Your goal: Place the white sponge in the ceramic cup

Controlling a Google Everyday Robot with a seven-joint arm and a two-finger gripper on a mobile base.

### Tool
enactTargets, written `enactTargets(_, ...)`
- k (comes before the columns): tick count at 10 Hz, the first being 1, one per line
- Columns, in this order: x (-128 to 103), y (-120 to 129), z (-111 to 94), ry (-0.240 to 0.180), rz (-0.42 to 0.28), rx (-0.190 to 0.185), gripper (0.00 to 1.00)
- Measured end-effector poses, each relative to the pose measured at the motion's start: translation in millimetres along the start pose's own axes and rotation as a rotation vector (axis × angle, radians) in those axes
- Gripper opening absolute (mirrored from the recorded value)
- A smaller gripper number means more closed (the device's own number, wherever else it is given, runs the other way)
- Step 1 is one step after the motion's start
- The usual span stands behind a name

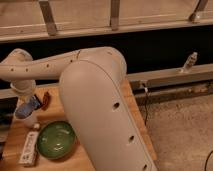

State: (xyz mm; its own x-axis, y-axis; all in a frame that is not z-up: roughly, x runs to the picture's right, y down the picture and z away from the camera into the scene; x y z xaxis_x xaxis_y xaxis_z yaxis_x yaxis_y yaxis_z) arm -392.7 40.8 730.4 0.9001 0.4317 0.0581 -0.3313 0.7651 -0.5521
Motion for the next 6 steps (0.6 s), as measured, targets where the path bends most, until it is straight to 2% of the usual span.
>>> enactTargets(3,0.2,-0.2,0.1,0.0,0.0,0.0,0.79)
enactTargets(6,0.2,-0.3,0.1,0.0,0.0,0.0,0.8)
